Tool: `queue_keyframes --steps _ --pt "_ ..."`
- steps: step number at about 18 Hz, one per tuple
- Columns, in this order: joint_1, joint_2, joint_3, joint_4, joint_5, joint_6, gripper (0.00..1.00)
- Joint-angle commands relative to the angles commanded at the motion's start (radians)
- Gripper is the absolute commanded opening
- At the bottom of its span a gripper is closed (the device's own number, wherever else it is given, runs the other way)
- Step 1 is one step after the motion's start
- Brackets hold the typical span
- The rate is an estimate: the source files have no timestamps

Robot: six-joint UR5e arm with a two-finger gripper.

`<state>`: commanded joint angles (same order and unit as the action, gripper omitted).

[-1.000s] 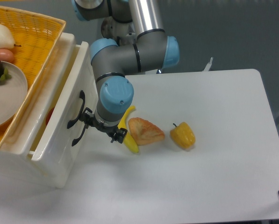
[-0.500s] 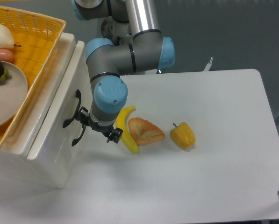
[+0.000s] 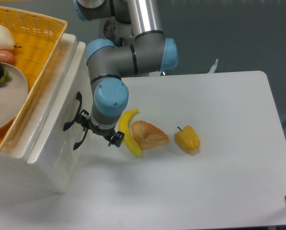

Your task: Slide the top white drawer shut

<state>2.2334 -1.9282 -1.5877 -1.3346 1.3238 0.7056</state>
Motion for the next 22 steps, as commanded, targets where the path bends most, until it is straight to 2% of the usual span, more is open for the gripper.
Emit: queue_keyframes --steps 5,13,18,22 --pt "0.028 -0.002 0.034 0.008 0.049 0.043 1.0" --pt "0.123 0.015 0.037 0.009 0.081 0.164 1.0" --pt "0.186 0.023 0.038 0.003 0.123 0.325 1.0" --pt "0.199 0.035 0.04 0.005 0.173 0.359 1.0"
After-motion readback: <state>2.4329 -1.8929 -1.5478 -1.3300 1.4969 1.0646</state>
